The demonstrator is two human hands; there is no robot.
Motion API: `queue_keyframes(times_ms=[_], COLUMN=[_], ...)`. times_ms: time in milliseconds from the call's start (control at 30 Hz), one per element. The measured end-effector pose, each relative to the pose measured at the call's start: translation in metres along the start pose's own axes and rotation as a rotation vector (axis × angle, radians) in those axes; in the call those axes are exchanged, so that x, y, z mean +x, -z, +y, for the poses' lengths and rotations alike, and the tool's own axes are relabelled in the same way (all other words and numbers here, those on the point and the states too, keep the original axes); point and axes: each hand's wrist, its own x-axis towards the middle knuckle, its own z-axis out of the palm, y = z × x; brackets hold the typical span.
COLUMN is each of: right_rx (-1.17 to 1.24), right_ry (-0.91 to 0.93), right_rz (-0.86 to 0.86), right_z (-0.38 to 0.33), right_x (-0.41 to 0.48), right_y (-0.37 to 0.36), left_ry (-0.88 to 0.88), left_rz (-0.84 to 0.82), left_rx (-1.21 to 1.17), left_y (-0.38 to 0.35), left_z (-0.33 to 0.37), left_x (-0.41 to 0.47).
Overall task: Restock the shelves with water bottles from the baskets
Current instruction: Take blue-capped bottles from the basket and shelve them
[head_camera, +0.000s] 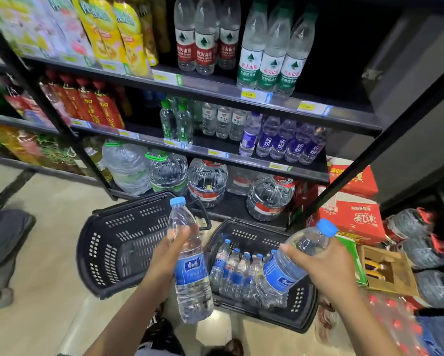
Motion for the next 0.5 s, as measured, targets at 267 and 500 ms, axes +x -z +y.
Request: queue_keyframes(times_ms=[267,500], right_rx=[0.039,0.080], right_ry=[-0.043,-0.094], right_rz=[0.042,0.060], right_z=[-0.062,-0.150], right_x=[0.014,0.019], right_y=[-0.075,-0.182], left_ry=[-0.067,-0.086], left_rz=[-0.106,-0.140], left_rx=[0.084,0.180], left_y=[0.078,0.172], left_z=[0.053,0.121], left_x=[0.065,0.125])
